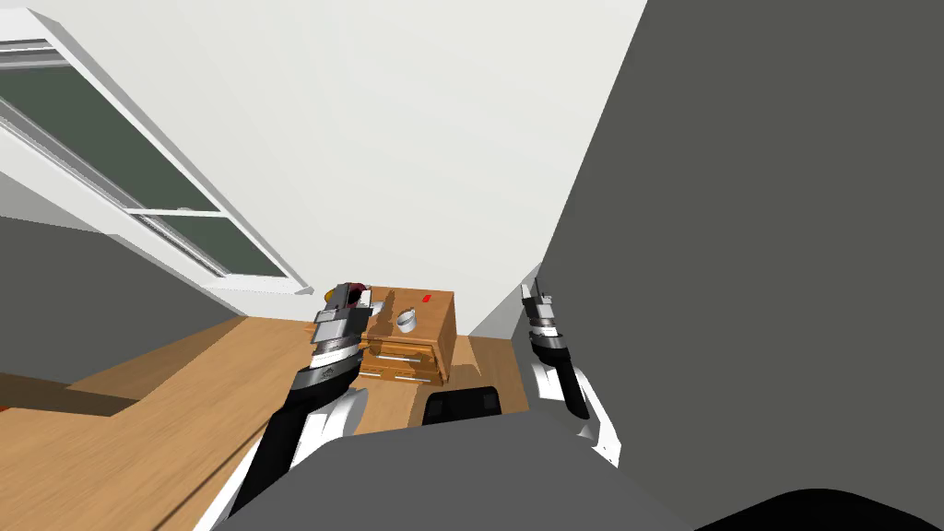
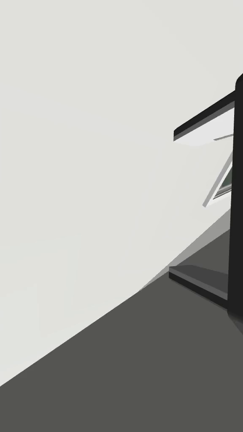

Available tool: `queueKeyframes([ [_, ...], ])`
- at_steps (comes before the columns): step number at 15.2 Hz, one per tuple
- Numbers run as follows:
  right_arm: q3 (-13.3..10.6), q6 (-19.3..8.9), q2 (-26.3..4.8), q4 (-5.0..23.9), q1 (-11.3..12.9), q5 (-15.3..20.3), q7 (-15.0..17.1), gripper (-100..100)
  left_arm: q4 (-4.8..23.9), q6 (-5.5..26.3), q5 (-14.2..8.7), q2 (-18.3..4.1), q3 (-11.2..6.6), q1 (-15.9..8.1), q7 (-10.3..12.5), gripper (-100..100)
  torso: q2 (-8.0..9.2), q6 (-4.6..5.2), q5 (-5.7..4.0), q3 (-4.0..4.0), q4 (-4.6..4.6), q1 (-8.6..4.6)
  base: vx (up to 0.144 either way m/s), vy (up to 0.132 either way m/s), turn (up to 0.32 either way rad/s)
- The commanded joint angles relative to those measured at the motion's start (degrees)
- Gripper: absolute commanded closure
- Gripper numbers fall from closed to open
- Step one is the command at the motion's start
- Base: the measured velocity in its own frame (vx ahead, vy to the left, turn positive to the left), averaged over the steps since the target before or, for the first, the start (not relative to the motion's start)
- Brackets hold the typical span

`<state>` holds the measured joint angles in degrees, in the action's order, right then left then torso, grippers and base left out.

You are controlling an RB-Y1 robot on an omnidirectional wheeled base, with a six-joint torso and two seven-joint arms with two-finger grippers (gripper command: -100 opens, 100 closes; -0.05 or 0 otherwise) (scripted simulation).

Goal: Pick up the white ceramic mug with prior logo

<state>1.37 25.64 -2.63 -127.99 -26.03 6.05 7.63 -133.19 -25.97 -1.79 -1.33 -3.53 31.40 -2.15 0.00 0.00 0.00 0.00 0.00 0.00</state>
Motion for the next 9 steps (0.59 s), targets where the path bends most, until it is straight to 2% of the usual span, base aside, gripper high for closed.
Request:
queueKeyframes([
  [1,0.00,0.00,0.00,0.00,0.00,0.00,0.00,0,0.33,1.58,-0.62,-2.45,-0.37,0.19,-0.32,-100,0.00,0.00,0.00,0.00,0.00,0.00,-0.003,-0.023,-0.028],
  [2,0.00,0.00,0.00,0.00,0.00,0.00,0.00,0,0.33,1.58,-0.62,-2.45,-0.37,0.19,-0.32,-100,0.01,0.01,-0.01,0.00,0.00,-0.05,-0.004,-0.039,-0.029],
  [5,-0.01,0.00,0.01,0.00,0.00,0.00,0.00,0,1.16,5.43,-2.13,-5.85,-1.28,0.66,-1.10,-100,0.01,0.01,-0.04,0.01,0.00,-0.20,-0.001,-0.058,-0.035],
  [6,-0.01,0.00,0.01,0.00,0.00,0.00,0.00,0,1.16,5.45,-2.13,-5.85,-1.28,0.66,-1.10,-100,0.01,0.01,-0.05,0.00,0.00,-0.24,0.002,-0.073,-0.031],
  [8,-0.01,0.00,0.01,0.00,0.00,0.00,0.00,0,1.94,8.53,-3.56,-8.17,-2.13,1.10,-1.84,-100,-0.01,0.01,-0.06,-0.01,0.00,-0.29,-0.003,-0.083,-0.040],
  [9,-0.01,0.00,0.01,0.00,0.00,0.00,0.00,0,1.94,9.13,-3.56,-8.17,-2.13,1.10,-1.84,-100,0.01,0.01,-0.07,0.00,0.00,-0.34,-0.008,-0.086,-0.041],
])
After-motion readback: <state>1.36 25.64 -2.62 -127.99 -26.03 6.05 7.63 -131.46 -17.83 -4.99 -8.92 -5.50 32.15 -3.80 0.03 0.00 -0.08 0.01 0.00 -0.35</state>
